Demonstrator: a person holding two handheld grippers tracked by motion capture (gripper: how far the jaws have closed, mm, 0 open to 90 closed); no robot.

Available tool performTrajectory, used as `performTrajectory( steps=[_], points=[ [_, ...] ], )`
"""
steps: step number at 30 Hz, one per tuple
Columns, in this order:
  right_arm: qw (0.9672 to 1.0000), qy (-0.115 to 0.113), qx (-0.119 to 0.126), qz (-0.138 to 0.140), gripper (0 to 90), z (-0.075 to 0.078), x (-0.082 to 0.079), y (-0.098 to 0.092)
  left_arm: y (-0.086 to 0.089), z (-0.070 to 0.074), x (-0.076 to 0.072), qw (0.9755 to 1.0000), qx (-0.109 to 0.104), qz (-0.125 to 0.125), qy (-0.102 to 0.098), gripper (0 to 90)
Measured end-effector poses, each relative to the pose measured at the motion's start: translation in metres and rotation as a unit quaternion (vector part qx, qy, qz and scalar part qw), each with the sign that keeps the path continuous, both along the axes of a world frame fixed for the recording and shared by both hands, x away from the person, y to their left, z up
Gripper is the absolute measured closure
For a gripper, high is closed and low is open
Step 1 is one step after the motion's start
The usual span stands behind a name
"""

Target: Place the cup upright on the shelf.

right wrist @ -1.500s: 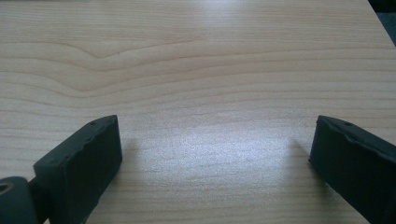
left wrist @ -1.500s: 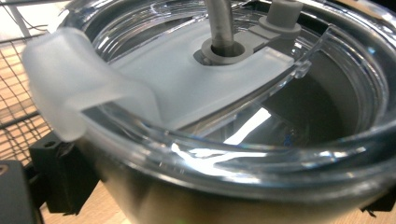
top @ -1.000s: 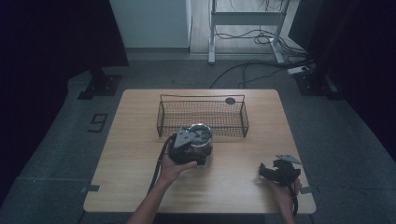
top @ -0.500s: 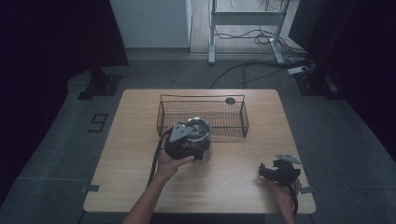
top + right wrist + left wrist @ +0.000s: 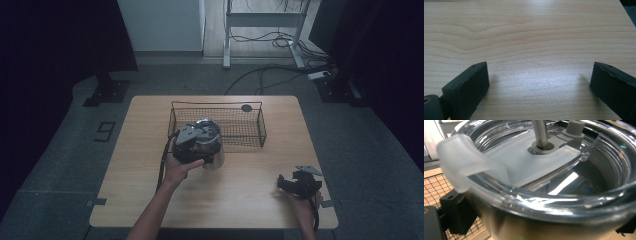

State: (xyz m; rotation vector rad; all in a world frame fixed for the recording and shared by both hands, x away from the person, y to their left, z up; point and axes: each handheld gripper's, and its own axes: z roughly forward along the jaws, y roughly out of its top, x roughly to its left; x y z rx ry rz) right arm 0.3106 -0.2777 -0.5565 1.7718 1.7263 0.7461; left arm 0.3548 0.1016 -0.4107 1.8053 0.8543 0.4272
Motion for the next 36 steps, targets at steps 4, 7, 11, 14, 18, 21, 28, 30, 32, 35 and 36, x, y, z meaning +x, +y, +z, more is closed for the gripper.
performTrajectory(
  steps=[4,7,11,14,18,21,28,30,32,35,36],
  points=[
    [1.0000,0.000,0.000,0.000,1.9,0.000,0.000,0.000,0.002,0.002,0.005,1.0000,-0.002,0.001,0.000,4.0],
    [1.0000,-0.001,0.000,-0.001,1.9,0.000,0.000,0.000,0.002,0.004,0.008,1.0000,0.000,0.003,-0.001,4.0],
    [1.0000,0.002,0.000,-0.002,1.9,0.000,0.001,0.000,0.003,0.006,0.012,1.0000,0.001,0.005,-0.002,4.0],
    [1.0000,0.002,0.000,-0.003,1.9,0.000,0.001,-0.001,0.006,0.005,0.016,1.0000,-0.001,0.007,-0.001,4.0],
    [1.0000,0.002,0.000,-0.003,1.9,0.000,0.001,-0.001,0.009,0.004,0.021,0.9999,-0.003,0.010,0.004,4.0],
    [1.0000,0.002,0.000,-0.004,1.9,0.000,0.001,-0.001,0.010,0.005,0.023,0.9999,-0.003,0.012,0.004,4.0],
    [1.0000,0.001,0.001,-0.006,1.9,0.000,0.001,0.000,0.012,0.009,0.027,0.9999,-0.003,0.014,0.000,4.0],
    [1.0000,0.001,0.001,-0.006,1.9,0.000,0.001,0.000,0.013,0.011,0.028,0.9999,-0.002,0.014,-0.002,4.0],
    [1.0000,0.002,0.001,-0.006,1.9,0.000,0.001,-0.001,0.013,0.012,0.028,0.9999,-0.003,0.015,-0.003,4.0],
    [1.0000,0.001,0.000,-0.007,1.9,0.000,0.001,-0.001,0.016,0.015,0.029,0.9998,-0.008,0.017,-0.006,4.0],
    [1.0000,0.001,0.000,-0.007,1.9,0.000,0.001,-0.001,0.017,0.015,0.030,0.9998,-0.010,0.016,-0.006,4.0]
  ],
)
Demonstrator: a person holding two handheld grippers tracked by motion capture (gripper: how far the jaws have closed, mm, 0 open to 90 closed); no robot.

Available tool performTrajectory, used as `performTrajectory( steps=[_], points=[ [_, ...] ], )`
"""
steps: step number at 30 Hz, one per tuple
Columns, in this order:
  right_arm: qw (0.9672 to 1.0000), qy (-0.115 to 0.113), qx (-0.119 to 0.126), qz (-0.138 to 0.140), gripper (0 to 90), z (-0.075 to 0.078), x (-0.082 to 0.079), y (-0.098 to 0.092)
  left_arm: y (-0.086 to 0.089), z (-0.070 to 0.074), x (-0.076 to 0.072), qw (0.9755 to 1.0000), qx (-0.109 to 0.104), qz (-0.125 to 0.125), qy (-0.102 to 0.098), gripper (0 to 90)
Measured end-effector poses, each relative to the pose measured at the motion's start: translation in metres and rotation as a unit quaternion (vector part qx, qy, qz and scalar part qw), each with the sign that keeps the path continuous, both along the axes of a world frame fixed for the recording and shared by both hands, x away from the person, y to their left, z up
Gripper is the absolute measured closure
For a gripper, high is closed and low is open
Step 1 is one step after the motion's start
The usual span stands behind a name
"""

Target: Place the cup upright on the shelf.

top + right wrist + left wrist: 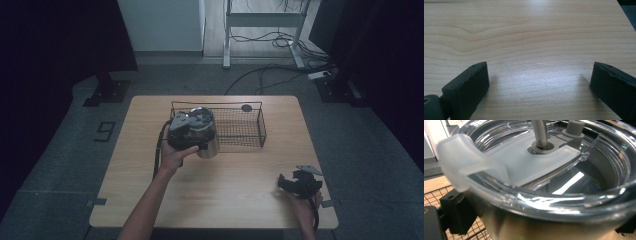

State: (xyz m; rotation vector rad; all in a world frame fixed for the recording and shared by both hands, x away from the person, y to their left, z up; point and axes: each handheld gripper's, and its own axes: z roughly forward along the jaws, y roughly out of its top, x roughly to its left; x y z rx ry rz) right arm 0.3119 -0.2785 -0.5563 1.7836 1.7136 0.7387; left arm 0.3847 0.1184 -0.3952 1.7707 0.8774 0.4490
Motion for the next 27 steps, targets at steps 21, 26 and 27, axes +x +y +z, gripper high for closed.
performTrajectory(
  steps=[21,26,27],
  points=[
    [1.0000,-0.002,-0.001,-0.001,2.1,0.000,0.000,0.000,0.004,0.016,0.016,0.9999,-0.001,0.011,-0.002,4.0],
    [1.0000,-0.002,-0.001,-0.001,2.1,0.000,0.000,0.000,0.002,0.020,0.020,0.9999,-0.004,0.012,-0.003,4.0],
    [1.0000,-0.002,-0.001,-0.001,2.1,0.000,0.000,0.000,0.001,0.021,0.021,0.9999,-0.004,0.013,-0.003,4.0]
  ],
)
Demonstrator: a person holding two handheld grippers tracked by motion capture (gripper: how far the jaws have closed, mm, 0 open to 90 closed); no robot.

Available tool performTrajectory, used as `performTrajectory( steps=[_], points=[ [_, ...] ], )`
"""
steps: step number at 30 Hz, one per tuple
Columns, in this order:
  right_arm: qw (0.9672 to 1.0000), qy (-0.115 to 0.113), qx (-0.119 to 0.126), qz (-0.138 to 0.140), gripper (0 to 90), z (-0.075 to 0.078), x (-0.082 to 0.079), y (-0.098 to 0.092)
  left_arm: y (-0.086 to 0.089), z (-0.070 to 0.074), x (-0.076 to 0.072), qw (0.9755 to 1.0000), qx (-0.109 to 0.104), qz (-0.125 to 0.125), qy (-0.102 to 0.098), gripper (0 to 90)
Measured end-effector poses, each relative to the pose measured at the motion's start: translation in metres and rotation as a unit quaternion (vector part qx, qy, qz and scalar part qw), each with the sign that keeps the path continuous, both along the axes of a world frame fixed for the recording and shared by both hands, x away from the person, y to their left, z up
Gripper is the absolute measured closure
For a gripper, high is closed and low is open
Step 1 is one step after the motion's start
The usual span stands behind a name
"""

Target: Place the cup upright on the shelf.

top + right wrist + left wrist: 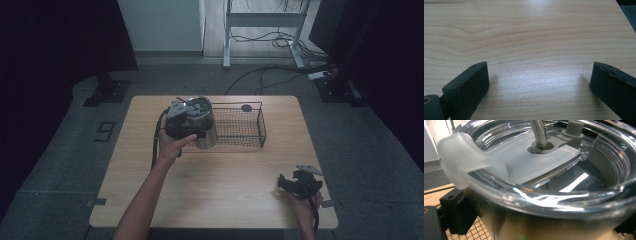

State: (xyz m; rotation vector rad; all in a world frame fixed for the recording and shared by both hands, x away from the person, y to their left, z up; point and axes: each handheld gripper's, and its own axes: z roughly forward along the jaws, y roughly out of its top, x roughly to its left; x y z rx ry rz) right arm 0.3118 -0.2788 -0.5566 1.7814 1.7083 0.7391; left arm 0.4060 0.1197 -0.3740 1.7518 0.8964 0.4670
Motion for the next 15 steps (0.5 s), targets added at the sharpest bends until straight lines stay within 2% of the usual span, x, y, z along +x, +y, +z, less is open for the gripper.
performTrajectory(
  steps=[15],
  points=[
    [1.0000,0.000,0.000,0.000,2.2,0.000,0.000,0.000,-0.008,0.012,0.014,1.0000,0.000,0.005,-0.004,4.0]
  ],
)
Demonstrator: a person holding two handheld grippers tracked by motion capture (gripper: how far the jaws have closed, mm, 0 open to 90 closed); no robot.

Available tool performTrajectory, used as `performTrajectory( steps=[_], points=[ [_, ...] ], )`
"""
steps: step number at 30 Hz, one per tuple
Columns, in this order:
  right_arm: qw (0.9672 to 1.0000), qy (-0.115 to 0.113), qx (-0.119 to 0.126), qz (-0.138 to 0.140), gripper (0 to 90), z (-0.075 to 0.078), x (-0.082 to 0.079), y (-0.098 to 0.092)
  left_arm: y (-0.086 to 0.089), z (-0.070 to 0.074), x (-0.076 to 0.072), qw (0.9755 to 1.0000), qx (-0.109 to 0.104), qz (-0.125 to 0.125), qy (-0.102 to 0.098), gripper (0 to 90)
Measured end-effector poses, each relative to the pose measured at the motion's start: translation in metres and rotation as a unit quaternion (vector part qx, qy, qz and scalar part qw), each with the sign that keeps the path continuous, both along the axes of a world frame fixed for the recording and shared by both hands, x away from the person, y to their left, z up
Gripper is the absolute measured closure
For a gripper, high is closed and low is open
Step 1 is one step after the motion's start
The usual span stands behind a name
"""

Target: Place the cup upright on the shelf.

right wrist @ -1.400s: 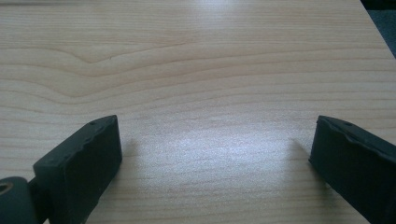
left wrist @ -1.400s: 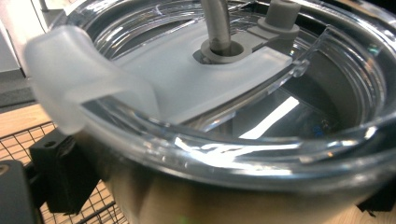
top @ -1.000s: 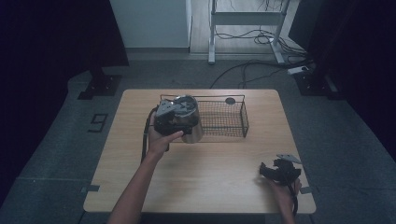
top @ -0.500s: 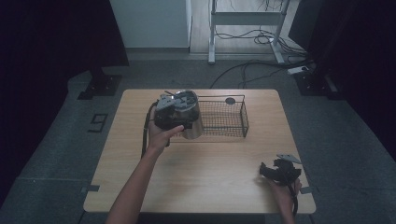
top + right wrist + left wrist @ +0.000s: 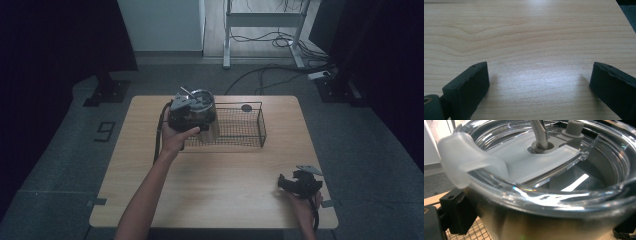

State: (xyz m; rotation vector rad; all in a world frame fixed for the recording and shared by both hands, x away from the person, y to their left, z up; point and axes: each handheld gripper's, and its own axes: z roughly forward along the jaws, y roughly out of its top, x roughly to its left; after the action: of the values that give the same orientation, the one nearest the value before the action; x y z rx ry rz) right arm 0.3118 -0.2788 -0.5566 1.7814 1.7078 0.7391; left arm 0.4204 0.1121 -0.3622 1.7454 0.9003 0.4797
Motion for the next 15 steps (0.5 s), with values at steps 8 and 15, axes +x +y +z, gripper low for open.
performTrajectory(
  steps=[8,15],
  points=[
    [1.0000,-0.001,0.000,-0.001,2.7,0.000,0.000,0.000,0.000,0.002,0.009,0.9999,0.007,0.012,0.002,4.0],
    [1.0000,-0.002,-0.001,-0.001,3.3,0.000,-0.001,0.000,0.004,-0.001,0.020,0.9996,0.008,0.025,0.004,4.0]
  ],
)
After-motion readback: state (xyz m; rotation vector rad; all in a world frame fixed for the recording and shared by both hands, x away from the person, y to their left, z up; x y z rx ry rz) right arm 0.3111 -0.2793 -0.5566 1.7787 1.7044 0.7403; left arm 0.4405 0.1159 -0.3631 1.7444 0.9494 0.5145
